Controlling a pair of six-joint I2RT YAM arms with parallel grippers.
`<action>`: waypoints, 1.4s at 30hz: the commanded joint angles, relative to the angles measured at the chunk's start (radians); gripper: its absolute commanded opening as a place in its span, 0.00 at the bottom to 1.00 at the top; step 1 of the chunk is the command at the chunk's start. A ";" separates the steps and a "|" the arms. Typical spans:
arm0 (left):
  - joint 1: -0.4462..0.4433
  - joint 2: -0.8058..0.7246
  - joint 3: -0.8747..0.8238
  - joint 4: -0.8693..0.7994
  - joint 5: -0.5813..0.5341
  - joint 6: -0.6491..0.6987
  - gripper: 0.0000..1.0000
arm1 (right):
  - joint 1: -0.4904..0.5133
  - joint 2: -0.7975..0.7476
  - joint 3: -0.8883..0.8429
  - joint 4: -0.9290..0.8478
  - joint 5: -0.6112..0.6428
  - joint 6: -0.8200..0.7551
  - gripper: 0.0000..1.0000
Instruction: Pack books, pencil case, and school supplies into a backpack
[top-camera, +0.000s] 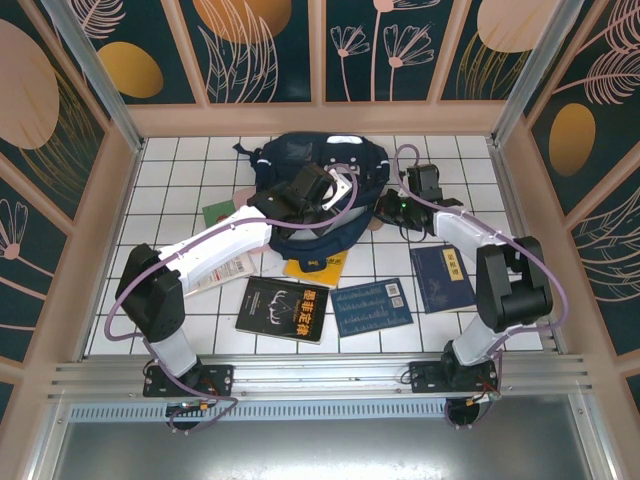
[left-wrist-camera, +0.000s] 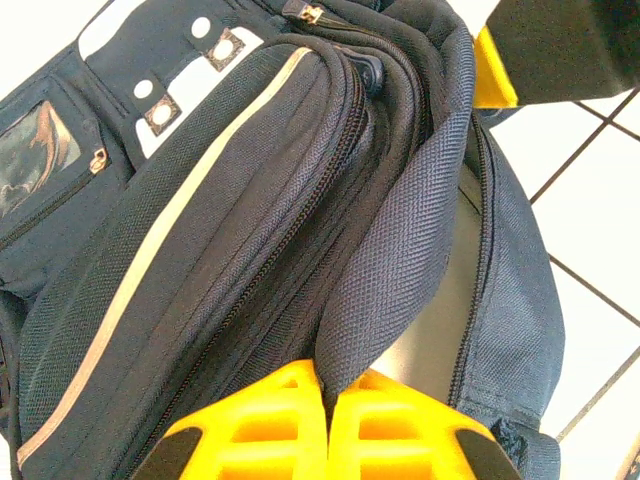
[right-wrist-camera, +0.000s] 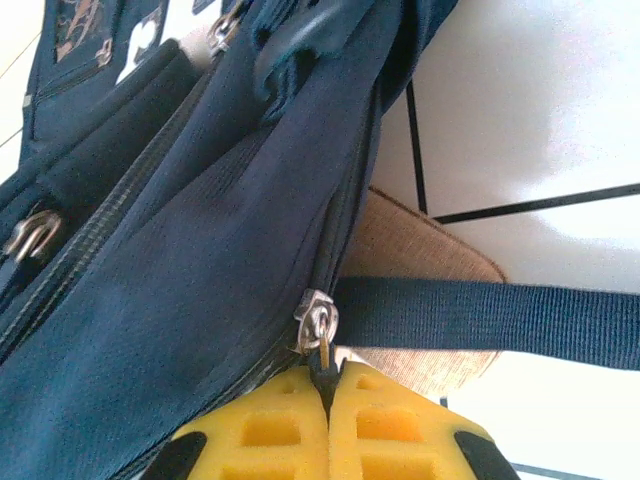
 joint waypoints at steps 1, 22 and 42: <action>0.013 -0.040 0.041 -0.036 -0.049 -0.004 0.00 | -0.029 0.029 0.051 0.031 -0.013 0.015 0.00; 0.014 0.192 0.394 -0.153 0.097 -0.116 0.00 | -0.013 -0.426 -0.280 0.108 0.066 0.215 0.59; 0.013 0.272 0.356 -0.155 0.032 -0.066 0.68 | -0.080 -0.542 -0.377 0.070 0.124 0.283 0.59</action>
